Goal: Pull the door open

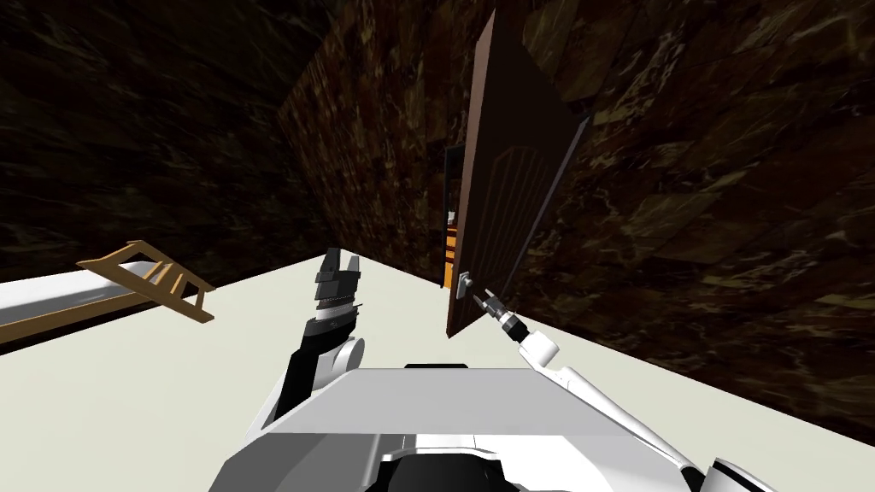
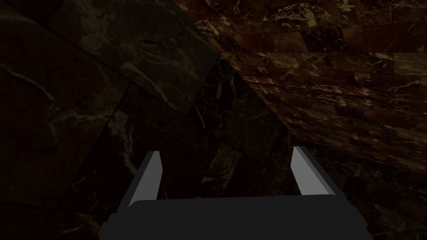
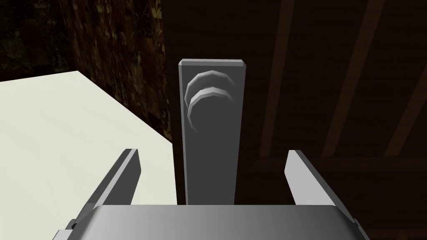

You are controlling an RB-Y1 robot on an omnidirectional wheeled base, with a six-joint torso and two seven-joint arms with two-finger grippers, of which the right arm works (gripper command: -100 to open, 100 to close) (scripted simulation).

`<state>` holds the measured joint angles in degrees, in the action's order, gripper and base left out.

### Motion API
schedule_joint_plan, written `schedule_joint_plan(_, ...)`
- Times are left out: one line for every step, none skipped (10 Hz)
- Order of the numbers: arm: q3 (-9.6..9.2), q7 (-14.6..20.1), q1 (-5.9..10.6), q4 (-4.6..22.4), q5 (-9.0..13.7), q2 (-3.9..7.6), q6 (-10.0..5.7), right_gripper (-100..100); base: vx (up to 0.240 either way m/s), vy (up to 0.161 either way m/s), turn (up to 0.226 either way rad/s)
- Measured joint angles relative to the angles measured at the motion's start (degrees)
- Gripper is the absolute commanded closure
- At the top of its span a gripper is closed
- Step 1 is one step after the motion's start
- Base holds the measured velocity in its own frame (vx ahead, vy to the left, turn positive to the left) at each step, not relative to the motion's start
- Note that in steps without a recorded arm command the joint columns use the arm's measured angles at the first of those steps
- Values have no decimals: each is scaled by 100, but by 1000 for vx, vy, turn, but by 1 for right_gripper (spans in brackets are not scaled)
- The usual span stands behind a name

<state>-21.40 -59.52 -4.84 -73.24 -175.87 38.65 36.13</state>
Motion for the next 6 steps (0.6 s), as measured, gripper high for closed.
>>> schedule_joint_plan(44, 4, 57, 151, 54, 9, 54, -100, 184, 143, 199)
schedule_joint_plan(98, 10, 107, 317, 117, 16, 125, -100, 175, 118, 211)
schedule_joint_plan(149, 7, 155, 448, 174, 15, 171, -100, 78, 47, 38)
schedule_joint_plan(155, 5, 164, 461, 180, 14, 179, 100, -6, -5, -38)
schedule_joint_plan(157, 6, 163, 455, 178, 17, 172, 100, -21, -25, -3)
schedule_joint_plan(163, 4, 170, 449, 177, 20, 167, 100, -22, -18, 21)
